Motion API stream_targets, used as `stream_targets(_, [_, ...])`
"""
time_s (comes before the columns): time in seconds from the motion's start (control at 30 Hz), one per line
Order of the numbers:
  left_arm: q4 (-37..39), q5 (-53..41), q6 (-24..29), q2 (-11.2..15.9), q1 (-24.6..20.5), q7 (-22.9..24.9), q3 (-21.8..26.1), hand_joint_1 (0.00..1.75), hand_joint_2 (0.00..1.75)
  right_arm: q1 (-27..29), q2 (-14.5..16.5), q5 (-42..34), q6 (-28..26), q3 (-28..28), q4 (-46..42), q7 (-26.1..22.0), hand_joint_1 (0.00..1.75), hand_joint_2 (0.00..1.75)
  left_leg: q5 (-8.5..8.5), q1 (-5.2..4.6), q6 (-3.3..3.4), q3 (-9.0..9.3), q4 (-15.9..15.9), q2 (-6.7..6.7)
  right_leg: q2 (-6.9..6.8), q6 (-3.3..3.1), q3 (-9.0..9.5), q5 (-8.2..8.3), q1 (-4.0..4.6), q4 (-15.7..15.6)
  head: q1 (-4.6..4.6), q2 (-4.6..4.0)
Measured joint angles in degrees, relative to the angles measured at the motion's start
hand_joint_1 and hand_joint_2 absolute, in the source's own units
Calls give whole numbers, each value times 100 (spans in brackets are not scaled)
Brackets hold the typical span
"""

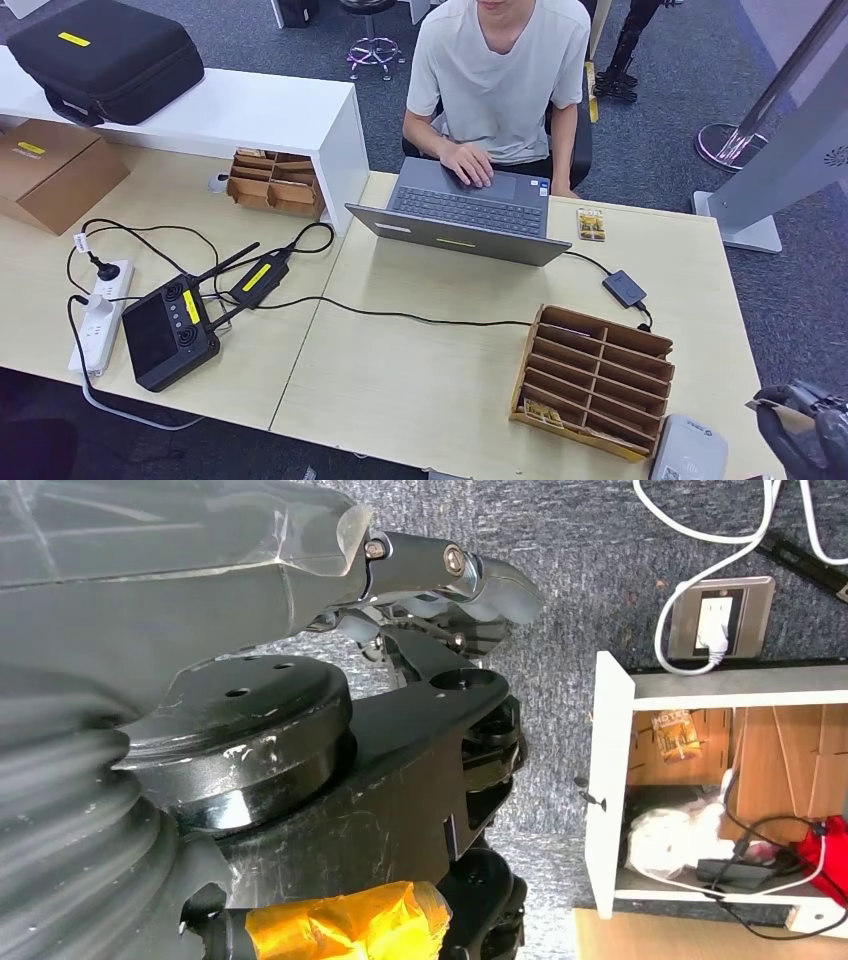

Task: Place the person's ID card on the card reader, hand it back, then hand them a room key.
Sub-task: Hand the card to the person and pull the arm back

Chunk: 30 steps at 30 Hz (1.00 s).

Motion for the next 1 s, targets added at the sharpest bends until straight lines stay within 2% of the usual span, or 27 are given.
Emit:
stream_targets(0.47, [0,40,1,2,-3,-34,1,0,175,97,337,184,-172,518,115,324,175,175,0,1,0,1,-1,3,3,0,-1,-1,0,1,0,0])
stream_targets(0.67, [0,60,1,2,-3,-34,0,0,175,178,402,168,-438,811,384,561,175,175,0,0,0,1,0,4,3,0,-1,-1,0,1,0,0])
stream_targets(1.0, [0,86,1,2,-3,-33,0,0,175,295,435,69,-473,1018,593,645,175,175,-2,1,-3,1,-1,8,9,-1,-2,-1,0,1,-1,0])
